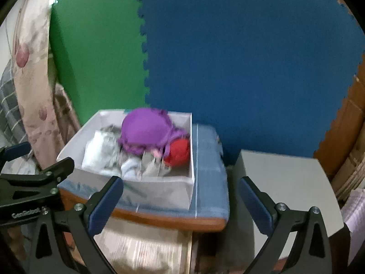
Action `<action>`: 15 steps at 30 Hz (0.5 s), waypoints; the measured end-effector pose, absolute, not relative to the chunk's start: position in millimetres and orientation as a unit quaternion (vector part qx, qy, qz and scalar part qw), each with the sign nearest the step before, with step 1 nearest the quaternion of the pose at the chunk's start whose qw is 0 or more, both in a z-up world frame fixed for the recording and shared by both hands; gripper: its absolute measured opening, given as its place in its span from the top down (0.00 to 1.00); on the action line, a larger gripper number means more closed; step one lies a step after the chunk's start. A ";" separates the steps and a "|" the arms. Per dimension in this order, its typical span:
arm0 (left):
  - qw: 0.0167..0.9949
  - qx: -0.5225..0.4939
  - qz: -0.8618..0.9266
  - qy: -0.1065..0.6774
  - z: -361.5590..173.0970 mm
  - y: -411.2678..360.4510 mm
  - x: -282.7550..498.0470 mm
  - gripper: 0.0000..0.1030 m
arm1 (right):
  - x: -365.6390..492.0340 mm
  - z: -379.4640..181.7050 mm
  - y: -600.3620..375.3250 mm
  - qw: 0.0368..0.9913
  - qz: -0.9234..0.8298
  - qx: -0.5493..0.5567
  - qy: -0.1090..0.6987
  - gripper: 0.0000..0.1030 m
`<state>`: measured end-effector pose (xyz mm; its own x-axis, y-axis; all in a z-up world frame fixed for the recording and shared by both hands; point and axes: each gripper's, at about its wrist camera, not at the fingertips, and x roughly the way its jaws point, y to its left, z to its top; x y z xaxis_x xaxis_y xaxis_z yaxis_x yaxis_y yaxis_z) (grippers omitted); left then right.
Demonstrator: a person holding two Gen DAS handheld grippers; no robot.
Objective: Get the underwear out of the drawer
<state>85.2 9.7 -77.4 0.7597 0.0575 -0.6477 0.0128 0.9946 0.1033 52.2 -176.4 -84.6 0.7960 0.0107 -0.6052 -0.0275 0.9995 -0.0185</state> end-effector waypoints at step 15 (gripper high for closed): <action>0.908 0.069 0.001 0.414 -129.0 3.0 26.3 0.00 | -11.9 -121.9 -177.9 0.924 0.037 -0.019 0.381 0.00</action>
